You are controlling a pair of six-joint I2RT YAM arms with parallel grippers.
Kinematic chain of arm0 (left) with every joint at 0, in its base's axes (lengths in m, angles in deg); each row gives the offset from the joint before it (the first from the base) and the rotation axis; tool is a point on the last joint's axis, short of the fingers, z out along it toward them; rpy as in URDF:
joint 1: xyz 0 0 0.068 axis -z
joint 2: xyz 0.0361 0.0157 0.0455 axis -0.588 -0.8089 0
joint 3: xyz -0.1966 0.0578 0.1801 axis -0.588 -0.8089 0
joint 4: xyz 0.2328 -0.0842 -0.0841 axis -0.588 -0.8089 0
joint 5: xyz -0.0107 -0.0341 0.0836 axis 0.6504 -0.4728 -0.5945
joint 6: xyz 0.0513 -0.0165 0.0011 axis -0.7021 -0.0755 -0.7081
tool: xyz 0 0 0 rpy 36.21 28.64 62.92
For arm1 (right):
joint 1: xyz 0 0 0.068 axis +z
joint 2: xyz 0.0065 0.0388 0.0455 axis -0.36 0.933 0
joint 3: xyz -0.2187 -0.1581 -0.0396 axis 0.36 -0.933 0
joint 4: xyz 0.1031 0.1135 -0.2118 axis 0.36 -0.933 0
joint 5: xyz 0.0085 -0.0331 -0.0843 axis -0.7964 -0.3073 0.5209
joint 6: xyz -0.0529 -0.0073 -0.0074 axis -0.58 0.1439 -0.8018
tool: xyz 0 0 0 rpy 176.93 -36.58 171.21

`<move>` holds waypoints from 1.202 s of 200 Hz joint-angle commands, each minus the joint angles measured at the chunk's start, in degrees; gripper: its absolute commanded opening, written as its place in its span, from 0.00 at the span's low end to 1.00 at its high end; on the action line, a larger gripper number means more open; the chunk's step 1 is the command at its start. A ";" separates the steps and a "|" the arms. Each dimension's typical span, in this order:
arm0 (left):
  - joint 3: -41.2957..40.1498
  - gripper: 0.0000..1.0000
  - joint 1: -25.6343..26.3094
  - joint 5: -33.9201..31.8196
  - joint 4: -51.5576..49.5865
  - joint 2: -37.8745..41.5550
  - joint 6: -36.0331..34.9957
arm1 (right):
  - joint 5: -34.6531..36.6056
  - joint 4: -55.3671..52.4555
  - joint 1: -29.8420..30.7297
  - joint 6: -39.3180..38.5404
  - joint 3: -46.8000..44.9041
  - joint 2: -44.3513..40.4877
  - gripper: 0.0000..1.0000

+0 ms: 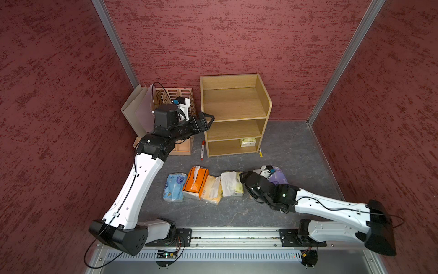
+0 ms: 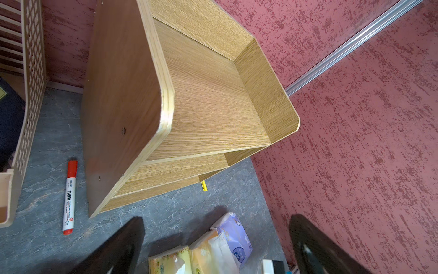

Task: Remove the tissue boxes from the shelf
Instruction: Place the box of tissues at the center of the board, then pick up a box of tissues from the shelf.

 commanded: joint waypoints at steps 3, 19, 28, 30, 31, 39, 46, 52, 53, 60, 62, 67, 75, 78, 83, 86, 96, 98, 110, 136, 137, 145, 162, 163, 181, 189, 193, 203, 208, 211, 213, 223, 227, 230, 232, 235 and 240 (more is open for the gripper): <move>1.23 1.00 0.20 0.80 0.90 -1.14 -1.37 | -0.37 4.43 -8.30 -7.20 -2.61 -3.05 0.61; 2.00 1.00 0.16 0.78 0.42 -1.97 -2.09 | -7.72 14.19 -15.52 -8.44 -5.97 -2.17 0.61; 2.71 1.00 0.19 0.87 -0.29 -2.71 -2.68 | -11.94 18.84 -18.95 -8.92 -6.49 -0.10 0.61; 2.81 1.00 0.20 0.87 -0.45 -2.84 -2.77 | -12.85 19.59 -19.63 -9.15 -6.30 0.45 0.61; 2.89 1.00 0.20 0.87 -0.49 -2.91 -2.86 | -13.29 19.90 -19.93 -9.25 -6.25 0.72 0.61; 3.36 1.00 0.20 0.87 -0.86 -3.38 -3.19 | -16.29 21.24 -21.89 -10.40 -4.46 3.44 0.61; 3.55 1.00 0.16 0.71 -0.88 -3.65 -3.38 | -18.89 21.14 -23.33 -11.60 -2.02 6.22 0.61; 3.53 1.00 0.12 0.57 -0.84 -3.76 -3.43 | -21.06 21.05 -24.31 -12.77 0.38 8.77 0.61; 3.55 1.00 0.12 0.54 -0.77 -3.76 -3.45 | -21.43 20.99 -24.38 -12.95 0.78 9.23 0.61; 3.49 1.00 0.10 0.43 -0.49 -3.85 -3.52 | -23.36 21.05 -25.24 -13.97 3.06 12.23 0.61; 3.45 1.00 0.05 0.37 -0.43 -3.85 -3.55 | -23.82 21.15 -25.42 -14.17 3.67 13.00 0.61; 3.44 1.00 0.03 0.30 -0.22 -3.91 -3.56 | -24.88 21.46 -25.87 -14.73 5.10 14.98 0.61; 3.40 1.00 -0.08 0.23 -0.03 -4.02 -3.52 | -26.58 22.52 -26.58 -15.40 6.66 18.09 0.61; 3.45 1.00 -0.06 0.25 -0.06 -4.06 -3.56 | -27.09 22.92 -26.79 -15.54 7.25 18.81 0.61; 3.56 1.00 -0.12 0.26 0.08 -4.24 -3.56 | -27.63 23.20 -27.06 -15.65 8.34 21.61 0.61; 3.56 1.00 -0.14 0.26 0.08 -4.41 -3.56 | -27.93 23.14 -27.21 -15.68 9.04 22.72 0.61; 3.91 1.00 -0.22 0.34 0.01 -4.80 -3.54 | -27.98 23.38 -27.38 -15.65 10.86 25.44 0.60; 3.95 1.00 -0.21 0.39 0.04 -4.92 -3.56 | -27.94 23.56 -27.41 -15.71 11.05 26.00 0.60; 4.33 1.00 -0.24 0.60 0.17 -5.42 -3.40 | -26.72 24.31 -27.48 -15.19 12.00 28.41 0.60; 4.70 1.00 -0.23 0.89 0.99 -6.10 -3.20 | -24.30 28.69 -28.55 -13.25 11.66 31.84 0.59; 4.67 1.00 -0.23 0.84 1.02 -6.12 -3.21 | -24.24 28.94 -28.61 -13.14 11.69 31.97 0.60; 4.71 1.00 -0.23 0.81 1.22 -6.28 -3.16 | -23.86 30.87 -29.07 -12.67 11.55 33.17 0.59; 4.63 1.00 -0.19 0.70 1.23 -6.44 -3.34 | -23.93 35.37 -29.94 -12.51 11.97 36.07 0.59; 4.55 1.00 -0.21 0.70 1.23 -6.47 -3.36 | -23.92 35.53 -29.96 -12.51 12.02 36.24 0.59; 4.32 1.00 0.11 0.24 0.66 -6.56 -5.01 | -23.40 40.53 -30.72 -12.77 12.46 39.15 0.59; 4.32 1.00 0.27 -0.03 0.22 -6.52 -5.83 | -22.65 42.48 -30.86 -12.34 12.35 40.16 0.59; 4.34 1.00 0.28 -0.16 -0.06 -6.57 -6.18 | -22.07 43.37 -30.95 -12.05 12.27 40.72 0.58; 4.37 1.00 0.24 -0.42 -0.74 -6.58 -7.00 | -20.35 45.38 -30.94 -11.64 12.00 41.66 0.58; 4.37 1.00 0.29 -0.58 -1.13 -6.50 -7.23 | -19.43 46.02 -30.95 -11.42 11.90 41.92 0.58; 4.33 1.00 0.29 -0.69 -1.29 -6.49 -7.41 | -18.90 46.38 -30.96 -11.37 11.82 42.10 0.58; 4.29 1.00 0.29 -0.75 -1.42 -6.44 -7.49 | -18.48 46.65 -30.96 -11.37 11.77 42.18 0.58; 4.19 1.00 0.38 -0.89 -1.83 -6.22 -7.93 | -16.38 47.98 -30.95 -11.45 11.49 42.45 0.57; 4.09 1.00 0.38 -0.89 -1.98 -6.22 -8.01 | -15.61 48.22 -31.00 -11.45 11.47 42.50 0.57; 4.01 1.00 0.38 -0.93 -2.11 -6.10 -8.12 | -15.04 48.25 -30.95 -11.43 11.52 42.55 0.57; 3.97 1.00 0.38 -0.94 -2.11 -6.13 -8.13 | -14.60 48.25 -30.91 -11.40 11.59 42.58 0.57; 3.92 1.00 0.42 -0.97 -2.18 -6.06 -8.19 | -13.99 48.26 -30.91 -11.39 11.56 42.51 0.58; 3.80 1.00 0.46 -0.97 -2.27 -5.92 -8.35 | -13.10 48.21 -31.07 -11.37 11.62 42.58 0.57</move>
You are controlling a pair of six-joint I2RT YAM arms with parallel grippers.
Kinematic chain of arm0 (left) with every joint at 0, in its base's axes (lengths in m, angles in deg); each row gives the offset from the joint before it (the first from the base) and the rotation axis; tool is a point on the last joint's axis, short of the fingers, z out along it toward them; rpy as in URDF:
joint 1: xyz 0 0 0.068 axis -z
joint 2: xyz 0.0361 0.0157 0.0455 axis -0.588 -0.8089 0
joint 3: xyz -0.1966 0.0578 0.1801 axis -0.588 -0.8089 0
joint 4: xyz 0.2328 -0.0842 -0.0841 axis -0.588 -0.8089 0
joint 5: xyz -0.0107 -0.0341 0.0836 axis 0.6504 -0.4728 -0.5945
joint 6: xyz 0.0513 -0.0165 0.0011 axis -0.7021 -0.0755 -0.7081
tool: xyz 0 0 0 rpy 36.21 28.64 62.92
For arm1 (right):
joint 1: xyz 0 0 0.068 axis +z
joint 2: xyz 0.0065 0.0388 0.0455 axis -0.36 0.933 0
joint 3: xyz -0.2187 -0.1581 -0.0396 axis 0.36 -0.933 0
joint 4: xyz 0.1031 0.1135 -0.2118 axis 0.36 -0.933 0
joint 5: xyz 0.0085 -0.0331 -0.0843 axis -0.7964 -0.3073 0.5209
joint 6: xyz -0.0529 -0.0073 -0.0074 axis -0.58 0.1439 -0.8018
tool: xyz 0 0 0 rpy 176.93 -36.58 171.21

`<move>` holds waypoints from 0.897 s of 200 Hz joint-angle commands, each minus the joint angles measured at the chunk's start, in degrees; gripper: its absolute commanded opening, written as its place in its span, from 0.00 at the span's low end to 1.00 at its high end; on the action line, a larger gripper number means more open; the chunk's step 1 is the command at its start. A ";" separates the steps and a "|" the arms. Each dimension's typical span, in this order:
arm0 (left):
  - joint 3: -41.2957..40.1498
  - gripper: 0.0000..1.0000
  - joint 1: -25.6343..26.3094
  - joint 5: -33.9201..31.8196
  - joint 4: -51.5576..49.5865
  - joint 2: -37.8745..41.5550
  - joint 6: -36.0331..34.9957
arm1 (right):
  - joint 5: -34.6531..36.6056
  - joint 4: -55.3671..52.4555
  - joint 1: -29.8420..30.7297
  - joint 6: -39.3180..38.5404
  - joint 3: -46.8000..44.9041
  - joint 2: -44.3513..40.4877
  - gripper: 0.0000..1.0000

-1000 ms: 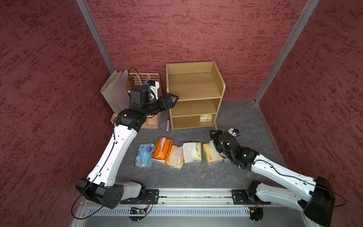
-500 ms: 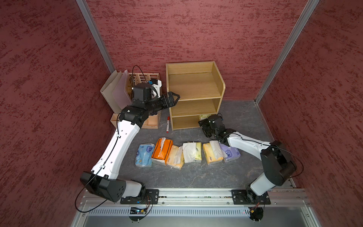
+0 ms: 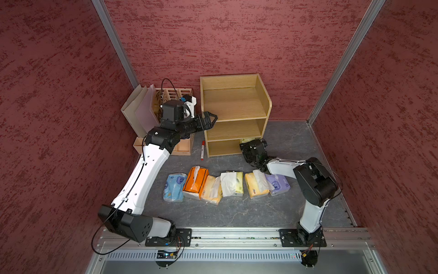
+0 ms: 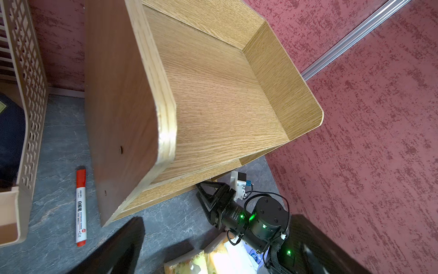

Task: Remove the tissue boxes from the shelf
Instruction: Pick up a box of tissues from the shelf.

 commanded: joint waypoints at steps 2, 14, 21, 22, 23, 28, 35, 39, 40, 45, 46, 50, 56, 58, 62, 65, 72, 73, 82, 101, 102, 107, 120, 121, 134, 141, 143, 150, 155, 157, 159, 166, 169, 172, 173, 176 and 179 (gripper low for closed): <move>0.55 1.00 0.25 -0.69 -1.39 0.26 -2.51 | 8.06 6.13 -0.74 0.44 0.49 0.23 0.57; 0.15 1.00 0.49 -0.86 -1.65 0.63 -2.97 | 10.30 4.80 -0.74 0.80 0.86 0.14 0.58; -0.17 1.00 0.54 -0.95 -1.74 0.81 -3.07 | 11.62 3.57 -0.78 1.08 1.09 0.01 0.58; -0.23 1.00 0.57 -0.95 -1.74 0.83 -3.07 | 11.77 3.43 -0.80 1.09 1.11 0.00 0.58; -0.30 1.00 0.59 -0.95 -1.74 0.88 -3.07 | 12.02 3.28 -0.77 1.14 1.12 0.03 0.58; -0.50 1.00 0.60 -0.95 -1.76 1.06 -3.07 | 13.04 2.70 -0.76 1.30 1.13 -0.05 0.57; -0.81 1.00 0.66 -0.87 -1.71 1.27 -3.07 | 14.41 2.21 -0.76 1.84 1.13 -0.12 0.58; -0.98 1.00 0.68 -0.82 -1.69 1.32 -3.04 | 15.09 2.28 -0.75 2.27 0.98 -0.08 0.58; -1.03 1.00 0.68 -0.80 -1.67 1.35 -3.05 | 15.22 2.31 -0.74 2.39 0.97 -0.09 0.58; -1.16 1.00 0.76 -0.78 -1.59 1.45 -3.06 | 16.08 2.64 -0.75 2.88 0.74 0.02 0.58; -1.21 1.00 0.73 -0.78 -1.58 1.45 -3.02 | 16.08 2.64 -0.75 2.88 0.74 0.02 0.58; -1.32 1.00 0.82 -0.70 -1.59 1.46 -3.01 | 16.57 2.95 -0.78 3.29 0.65 0.27 0.58; -1.43 1.00 0.86 -0.61 -1.59 1.55 -3.07 | 17.27 3.67 -0.82 3.74 0.47 0.65 0.58; -1.43 1.00 0.87 -0.61 -1.62 1.54 -3.05 | 17.35 3.86 -0.84 3.91 0.44 0.70 0.58; -1.43 1.00 0.93 -0.51 -1.60 1.54 -3.11 | 17.72 4.21 -0.91 4.13 0.48 1.12 0.58; -1.43 1.00 0.95 -0.53 -1.57 1.61 -3.13 | 17.95 4.51 -0.91 4.23 0.54 1.38 0.58; -1.43 1.00 0.95 -0.34 -1.62 1.64 -3.22 | 18.24 5.10 -0.91 4.52 0.74 2.03 0.58; -1.43 1.00 0.95 -0.30 -1.62 1.63 -3.23 | 18.29 5.17 -0.91 4.56 0.85 2.11 0.58; -1.43 1.00 1.04 0.07 -1.50 1.63 -3.48 | 18.28 5.73 -0.99 4.84 1.52 3.25 0.58; -1.28 1.00 1.42 0.79 -1.39 1.80 -4.27 | 17.97 5.82 -1.11 4.96 4.03 5.48 0.57; -1.27 1.00 1.45 0.84 -1.39 1.81 -4.33 | 17.94 5.70 -1.18 4.92 4.16 5.59 0.57; -1.26 1.00 1.61 0.97 -1.40 1.85 -4.51 | 17.85 5.22 -1.23 4.83 5.08 6.13 0.57; -1.30 1.00 1.74 0.98 -1.39 1.92 -4.54 | 17.88 2.49 -1.18 4.85 7.62 7.07 0.57; -1.32 1.00 1.74 1.02 -1.35 1.95 -4.55 | 17.89 2.02 -1.22 4.86 7.84 7.13 0.57; -1.50 1.00 1.90 1.15 -1.15 2.01 -4.47 | 18.12 -2.99 -1.26 5.54 10.63 7.77 0.57; -1.43 1.00 2.00 1.24 -1.05 2.07 -4.41 | 18.44 -4.81 -1.26 5.58 11.77 8.01 0.57; -1.43 1.00 2.07 1.24 -1.02 2.09 -4.39 | 18.50 -5.36 -1.26 5.58 12.05 8.12 0.57; -1.45 1.00 2.24 1.24 -0.76 2.20 -4.26 | 18.69 -6.93 -1.26 5.67 12.97 8.38 0.57; -1.52 1.00 2.39 1.32 -0.55 2.16 -4.31 | 18.98 -7.99 -1.26 6.02 13.49 8.51 0.57; -1.56 1.00 2.39 1.33 -0.46 2.16 -4.30 | 19.03 -8.31 -1.30 6.13 13.69 8.62 0.57; -1.64 1.00 2.45 1.33 -0.37 2.22 -4.30 | 19.04 -8.70 -1.34 6.35 13.85 8.67 0.57; -1.74 1.00 2.77 1.33 -0.05 2.25 -4.28 | 18.97 -10.26 -1.43 7.24 14.48 8.95 0.57; -1.80 1.00 2.84 1.33 0.00 2.25 -4.30 | 18.85 -11.16 -1.56 7.74 14.75 9.09 0.57; -1.86 1.00 2.96 1.40 0.13 2.25 -4.30 | 18.79 -11.96 -1.59 8.30 14.98 9.24 0.57; -1.87 1.00 3.01 1.41 0.12 2.25 -4.34 | 18.79 -12.15 -1.60 8.43 15.09 9.23 0.57; -1.99 1.00 3.08 1.48 0.26 2.26 -4.38 | 18.78 -13.11 -1.65 9.00 15.24 9.29 0.56; -2.03 1.00 3.22 1.55 0.34 2.31 -4.43 | 18.82 -13.68 -1.69 9.49 15.39 9.45 0.56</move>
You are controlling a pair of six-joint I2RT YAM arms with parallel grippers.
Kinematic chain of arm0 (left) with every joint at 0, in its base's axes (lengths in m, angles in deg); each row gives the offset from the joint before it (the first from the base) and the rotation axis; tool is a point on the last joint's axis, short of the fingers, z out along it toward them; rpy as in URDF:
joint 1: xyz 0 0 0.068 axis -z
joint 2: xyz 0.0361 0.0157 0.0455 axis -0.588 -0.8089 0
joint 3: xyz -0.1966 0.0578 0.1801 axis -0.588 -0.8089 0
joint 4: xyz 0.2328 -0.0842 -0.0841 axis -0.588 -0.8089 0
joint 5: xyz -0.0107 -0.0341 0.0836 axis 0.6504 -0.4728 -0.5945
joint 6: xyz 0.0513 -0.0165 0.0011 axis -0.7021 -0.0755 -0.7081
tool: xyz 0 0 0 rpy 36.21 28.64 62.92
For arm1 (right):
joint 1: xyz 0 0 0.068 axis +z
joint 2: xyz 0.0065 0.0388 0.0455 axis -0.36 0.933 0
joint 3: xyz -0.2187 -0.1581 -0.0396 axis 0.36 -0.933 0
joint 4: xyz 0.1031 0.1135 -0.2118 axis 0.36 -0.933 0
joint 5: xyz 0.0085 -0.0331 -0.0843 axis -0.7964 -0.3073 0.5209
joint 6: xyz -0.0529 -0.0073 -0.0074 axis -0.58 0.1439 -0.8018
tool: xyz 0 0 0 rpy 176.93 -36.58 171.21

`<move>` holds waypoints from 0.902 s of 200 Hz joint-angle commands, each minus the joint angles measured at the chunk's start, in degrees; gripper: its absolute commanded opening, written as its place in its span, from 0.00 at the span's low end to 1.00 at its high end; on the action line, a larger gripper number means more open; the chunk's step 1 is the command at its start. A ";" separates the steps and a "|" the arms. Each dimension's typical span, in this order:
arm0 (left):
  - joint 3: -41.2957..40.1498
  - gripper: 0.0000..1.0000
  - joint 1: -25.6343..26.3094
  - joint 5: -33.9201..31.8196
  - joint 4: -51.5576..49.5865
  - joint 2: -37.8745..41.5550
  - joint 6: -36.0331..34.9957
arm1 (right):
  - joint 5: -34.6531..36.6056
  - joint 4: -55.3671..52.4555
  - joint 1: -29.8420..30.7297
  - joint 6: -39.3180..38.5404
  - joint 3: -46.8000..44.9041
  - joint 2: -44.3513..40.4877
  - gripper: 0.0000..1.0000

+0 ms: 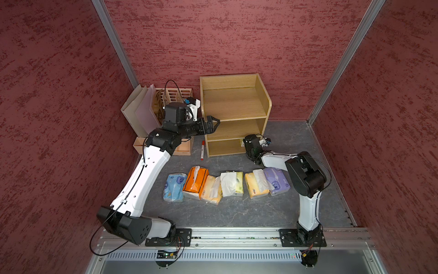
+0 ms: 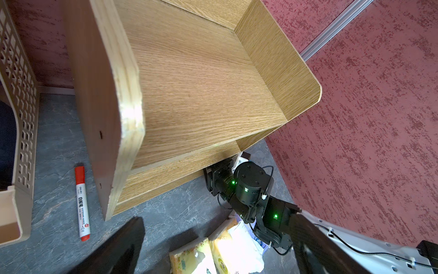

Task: Remove the tissue boxes from the shelf
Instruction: Pick up a box of tissues from the shelf.

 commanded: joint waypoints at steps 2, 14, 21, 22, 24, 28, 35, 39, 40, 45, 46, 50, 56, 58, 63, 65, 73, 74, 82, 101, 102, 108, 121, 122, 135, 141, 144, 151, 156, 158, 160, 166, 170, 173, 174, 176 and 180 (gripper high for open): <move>-1.06 1.00 1.00 0.99 1.98 1.26 -1.21 | 1.50 -6.65 -0.52 3.27 3.64 0.88 0.56; -1.41 1.00 1.43 1.00 2.26 1.34 -1.58 | 1.77 -7.47 -0.59 4.26 3.62 1.17 0.54; -1.65 1.00 1.54 0.92 2.44 1.42 -1.59 | 1.78 -7.84 -0.73 4.78 3.65 1.39 0.47; -1.71 1.00 1.55 0.92 2.50 1.43 -1.59 | 1.78 -7.87 -0.71 4.82 3.65 1.41 0.47; -1.82 1.00 1.56 0.92 2.56 1.44 -1.55 | 1.78 -7.94 -0.74 4.96 3.65 1.52 0.45; -2.08 1.00 1.64 0.81 2.70 1.52 -1.46 | 1.78 -7.98 -0.79 5.12 3.65 1.57 0.42; -2.48 1.00 1.63 0.75 2.92 1.74 -1.33 | 1.70 -7.99 -1.01 5.35 3.56 1.61 0.39; -2.76 1.00 1.59 0.73 3.05 1.85 -1.25 | 1.69 -8.13 -1.05 5.46 3.53 1.77 0.36; -2.84 1.00 1.62 0.74 3.15 1.91 -1.25 | 1.65 -8.15 -1.05 5.47 3.55 1.82 0.35; -3.16 1.00 1.72 0.61 3.37 2.09 -1.22 | 1.48 -8.01 -1.22 5.47 3.56 1.92 0.30; -3.21 1.00 1.73 0.59 3.36 2.11 -1.23 | 1.50 -8.00 -1.27 5.48 3.56 1.89 0.29; -3.53 1.00 1.72 0.50 3.50 2.29 -1.16 | 1.39 -8.09 -1.38 5.40 3.56 2.00 0.25; -3.89 1.00 1.75 0.35 3.58 2.52 -1.15 | 1.19 -8.11 -1.56 5.31 3.64 2.02 0.22; -3.99 1.00 1.74 0.25 3.60 2.57 -1.15 | 1.10 -8.08 -1.66 5.24 3.65 2.11 0.20; -4.18 1.00 1.73 0.07 3.61 2.74 -1.11 | 0.99 -8.09 -1.83 5.07 3.65 1.98 0.16; -4.26 1.00 1.73 0.00 3.56 2.86 -1.10 | 0.92 -8.08 -1.90 5.00 3.65 1.97 0.15; -4.55 1.00 1.76 -0.34 3.41 3.15 -1.23 | 0.69 -8.10 -2.23 4.66 3.57 1.96 0.08; -4.57 1.00 1.75 -0.42 3.42 3.22 -1.28 | 0.66 -8.09 -2.25 4.59 3.56 1.92 0.07; -4.71 1.00 1.76 -0.75 3.30 3.50 -1.41 | 0.25 -8.20 -2.62 4.00 3.61 1.55 0.00; -4.59 1.00 1.60 -1.58 3.08 4.07 -1.42 | -0.65 -9.22 -3.57 2.36 2.92 -0.08 0.00; -4.54 1.00 1.62 -1.61 3.08 4.07 -1.42 | -0.71 -9.31 -3.58 2.25 2.89 -0.29 0.00; -4.33 1.00 1.65 -1.76 3.10 4.08 -1.21 | -0.98 -9.75 -3.89 1.83 2.46 -1.15 0.00; -3.50 1.00 1.62 -1.81 2.94 3.92 -0.94 | -1.60 -10.38 -4.47 1.03 0.97 -3.14 0.00; -3.43 1.00 1.64 -1.81 2.92 3.91 -0.91 | -1.67 -10.41 -4.47 0.97 0.86 -3.32 0.00; -2.54 1.00 1.74 -1.81 2.77 3.56 -0.67 | -2.73 -11.37 -4.70 0.56 -0.79 -5.30 0.00; -2.24 1.00 1.72 -1.81 2.71 3.42 -0.56 | -3.36 -11.66 -4.74 0.45 -1.52 -6.11 0.00; -2.15 1.00 1.78 -1.81 2.68 3.38 -0.54 | -3.78 -11.68 -4.74 0.36 -1.85 -6.44 0.00; -2.03 1.00 1.78 -1.79 2.75 3.33 -0.41 | -4.80 -11.76 -4.77 0.00 -2.49 -7.12 0.00; -2.03 1.00 1.82 -1.80 2.79 3.29 -0.37 | -5.81 -12.06 -4.74 -0.26 -2.79 -7.49 0.00; -2.03 1.00 1.82 -1.81 2.75 3.35 -0.36 | -6.21 -12.10 -4.67 -0.35 -2.88 -7.63 0.00; -1.97 1.00 1.82 -1.87 2.80 3.39 -0.36 | -6.59 -12.29 -4.66 -0.50 -2.97 -7.78 0.00; -1.97 1.00 1.82 -1.90 2.78 3.42 -0.36 | -7.64 -13.05 -4.65 -0.83 -3.06 -8.11 0.00; -2.01 1.00 1.89 -1.96 2.71 3.50 -0.29 | -8.24 -13.77 -4.65 -1.08 -3.16 -8.52 0.00; -2.07 1.00 1.83 -1.98 2.65 3.54 -0.23 | -8.48 -14.42 -4.65 -1.27 -3.22 -8.76 0.00; -2.05 1.00 1.87 -1.98 2.65 3.59 -0.25 | -8.58 -14.59 -4.65 -1.32 -3.21 -8.81 0.00; -2.04 1.00 1.90 -1.98 2.64 3.62 -0.27 | -8.72 -14.93 -4.61 -1.36 -3.34 -9.15 0.00; -2.11 1.00 1.91 -2.07 2.50 3.72 -0.27 | -8.89 -15.70 -4.55 -1.42 -3.64 -9.57 0.00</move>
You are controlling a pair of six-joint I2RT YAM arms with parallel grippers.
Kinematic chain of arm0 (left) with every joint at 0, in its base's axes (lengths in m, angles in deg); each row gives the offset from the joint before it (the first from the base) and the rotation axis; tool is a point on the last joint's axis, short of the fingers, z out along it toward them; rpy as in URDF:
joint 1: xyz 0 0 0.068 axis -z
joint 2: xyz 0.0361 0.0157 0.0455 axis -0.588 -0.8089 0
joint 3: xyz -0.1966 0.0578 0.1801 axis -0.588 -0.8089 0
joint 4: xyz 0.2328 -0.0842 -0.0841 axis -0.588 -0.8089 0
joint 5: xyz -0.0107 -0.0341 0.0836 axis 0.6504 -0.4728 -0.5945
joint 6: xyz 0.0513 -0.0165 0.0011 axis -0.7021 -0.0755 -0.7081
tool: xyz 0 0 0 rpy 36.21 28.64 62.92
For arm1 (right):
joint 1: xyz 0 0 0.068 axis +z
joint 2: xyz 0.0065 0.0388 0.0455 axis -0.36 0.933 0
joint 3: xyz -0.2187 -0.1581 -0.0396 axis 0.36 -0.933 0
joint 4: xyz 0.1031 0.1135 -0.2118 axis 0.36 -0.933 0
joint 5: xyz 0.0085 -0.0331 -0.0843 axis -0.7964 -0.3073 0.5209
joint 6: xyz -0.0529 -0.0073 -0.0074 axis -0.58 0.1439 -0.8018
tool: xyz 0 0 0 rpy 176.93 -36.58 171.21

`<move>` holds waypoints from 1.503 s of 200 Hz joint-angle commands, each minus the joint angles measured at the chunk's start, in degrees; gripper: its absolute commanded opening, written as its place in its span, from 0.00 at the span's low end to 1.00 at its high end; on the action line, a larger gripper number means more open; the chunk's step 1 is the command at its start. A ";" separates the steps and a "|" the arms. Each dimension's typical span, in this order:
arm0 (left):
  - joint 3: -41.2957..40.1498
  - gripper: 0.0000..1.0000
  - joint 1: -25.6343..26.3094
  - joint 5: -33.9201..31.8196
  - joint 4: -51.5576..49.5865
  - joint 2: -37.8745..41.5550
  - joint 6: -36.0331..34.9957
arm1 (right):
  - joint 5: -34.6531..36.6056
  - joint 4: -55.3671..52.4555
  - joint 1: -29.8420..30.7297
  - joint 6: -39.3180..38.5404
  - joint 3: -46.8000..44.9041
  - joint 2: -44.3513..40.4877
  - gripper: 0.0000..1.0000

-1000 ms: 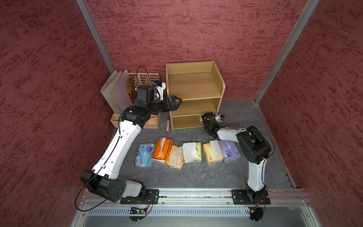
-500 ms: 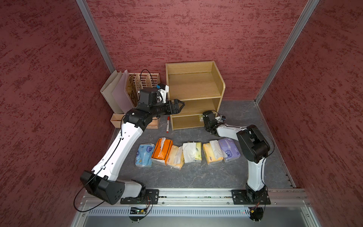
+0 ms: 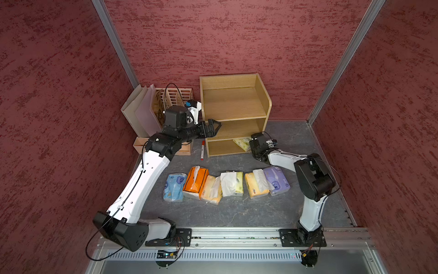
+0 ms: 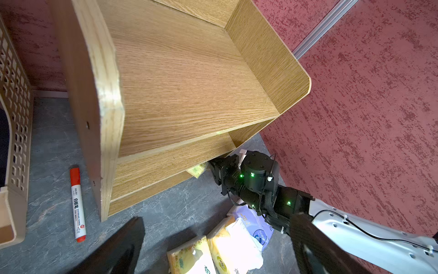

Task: Remove the tissue boxes from the shelf
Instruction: Pick up a box of tissues from the shelf, then place the box of tissues at the center of the board.

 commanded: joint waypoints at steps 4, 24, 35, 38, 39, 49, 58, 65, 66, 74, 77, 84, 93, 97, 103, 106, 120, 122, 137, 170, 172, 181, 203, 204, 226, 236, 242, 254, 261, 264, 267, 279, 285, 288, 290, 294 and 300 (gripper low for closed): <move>1.33 1.00 0.35 -0.89 0.41 0.72 0.01 | -2.90 -5.42 -0.65 -2.35 -1.49 -3.80 0.00; 1.13 1.00 0.62 -0.97 0.62 1.12 0.24 | -4.08 -7.21 -0.36 -2.60 -3.85 -6.41 0.00; 1.29 1.00 0.84 -0.98 0.75 1.07 0.45 | -5.30 -8.03 -0.30 -3.07 -4.86 -7.56 0.00; 1.35 1.00 0.88 -0.98 0.76 1.04 0.49 | -5.61 -8.29 -0.28 -3.24 -5.16 -7.91 0.00; 1.37 1.00 0.88 -0.98 0.81 1.04 0.52 | -5.74 -8.45 -0.23 -3.32 -5.22 -8.01 0.00; 1.56 1.00 1.14 -0.90 1.04 0.93 0.62 | -6.72 -10.01 -0.06 -4.21 -5.78 -9.14 0.00; 1.72 1.00 1.39 -0.89 1.19 0.80 0.66 | -7.66 -11.58 0.24 -5.01 -6.21 -9.89 0.00; 1.91 1.00 1.50 -0.79 1.21 0.73 0.63 | -8.70 -12.45 0.31 -5.83 -6.62 -10.53 0.00; 1.96 1.00 1.50 -0.84 1.25 0.71 0.63 | -8.87 -12.64 0.37 -5.97 -6.65 -10.60 0.00; 2.21 1.00 1.66 -0.72 1.17 0.60 0.63 | -10.11 -13.82 0.53 -6.84 -7.02 -11.18 0.00; 2.31 1.00 1.67 -0.72 1.12 0.60 0.65 | -10.48 -14.21 0.66 -7.12 -7.19 -11.40 0.00; 2.44 1.00 1.68 -0.72 0.96 0.51 0.54 | -11.24 -15.05 0.93 -8.08 -7.75 -12.06 0.00; 2.60 1.00 1.76 -0.63 0.86 0.51 0.22 | -12.27 -16.36 1.01 -9.25 -8.43 -12.76 0.00; 2.70 1.00 1.76 -0.71 0.79 0.51 0.12 | -12.60 -17.05 1.12 -9.77 -8.70 -13.06 0.00; 2.72 1.00 1.76 -0.72 0.69 0.58 -0.03 | -12.92 -18.19 1.18 -10.56 -9.15 -13.61 0.00; 2.79 1.00 1.76 -0.79 0.59 0.59 -0.14 | -13.05 -18.74 1.21 -10.93 -9.29 -13.87 0.00; 2.91 1.00 1.68 -0.98 0.20 0.75 -0.51 | -13.58 -21.47 1.22 -13.12 -10.11 -15.25 0.00; 2.90 1.00 1.63 -0.98 0.18 0.77 -0.51 | -13.65 -21.87 1.22 -13.47 -10.25 -15.43 0.00; 2.96 1.00 1.74 -0.98 -0.12 1.12 -0.53 | -14.44 -24.01 1.22 -15.59 -11.19 -16.84 0.00; 2.77 1.00 1.85 -0.80 -0.39 1.74 -0.06 | -16.34 -27.69 1.26 -19.40 -13.27 -19.59 0.00; 2.73 1.00 1.85 -0.80 -0.45 1.85 -0.07 | -16.34 -28.04 1.30 -19.59 -13.34 -19.82 0.00; 2.80 1.00 2.01 -0.81 -0.58 2.04 0.01 | -16.24 -29.43 1.28 -20.80 -13.52 -20.65 0.00; 2.80 1.00 2.31 -1.13 -1.06 2.74 0.07 | -15.53 -32.77 1.28 -23.85 -13.65 -22.69 0.00; 2.76 1.00 2.34 -1.14 -1.07 2.77 0.09 | -15.49 -32.95 1.25 -23.99 -13.64 -22.74 0.00; 2.54 1.00 2.90 -1.75 -1.32 3.26 0.10 | -15.33 -35.21 1.22 -26.23 -13.63 -24.21 0.00; 2.60 1.00 3.08 -1.77 -1.52 3.39 0.19 | -15.37 -35.58 1.17 -26.84 -13.70 -24.85 0.00; 2.71 1.00 3.16 -1.77 -1.54 3.37 0.26 | -15.46 -35.74 1.22 -27.11 -13.72 -25.09 0.00; 2.72 1.00 3.17 -1.90 -1.67 3.58 0.35 | -15.60 -36.07 1.22 -27.51 -13.76 -25.14 0.00; 2.70 1.00 3.17 -2.23 -1.78 3.70 0.39 | -15.76 -35.80 1.19 -27.91 -13.87 -26.59 0.00; 2.67 1.00 3.15 -2.43 -1.86 3.82 0.29 | -15.89 -35.61 1.22 -28.03 -13.89 -26.99 0.00; 2.63 1.00 3.10 -2.65 -1.87 3.89 0.28 | -15.97 -35.48 1.22 -28.25 -13.94 -27.23 0.00; 2.39 1.00 2.89 -3.40 -2.09 4.26 0.19 | -16.65 -34.38 1.22 -28.85 -14.15 -28.24 0.00; 2.32 1.00 2.76 -3.67 -2.27 4.50 0.19 | -17.11 -33.88 1.20 -29.32 -14.05 -28.69 0.04; 2.26 1.00 2.73 -3.82 -2.30 4.55 0.21 | -17.27 -33.72 1.22 -29.40 -13.93 -28.96 0.10; 2.23 1.00 2.56 -3.80 -2.33 4.62 0.26 | -17.43 -33.63 1.24 -29.54 -13.90 -29.08 0.14; 2.15 1.00 2.34 -4.00 -2.39 4.79 0.40 | -17.69 -33.51 1.22 -29.98 -13.74 -29.39 0.20; 2.02 1.00 1.98 -4.00 -2.40 5.02 0.76 | -18.07 -33.38 1.22 -30.42 -13.42 -29.80 0.27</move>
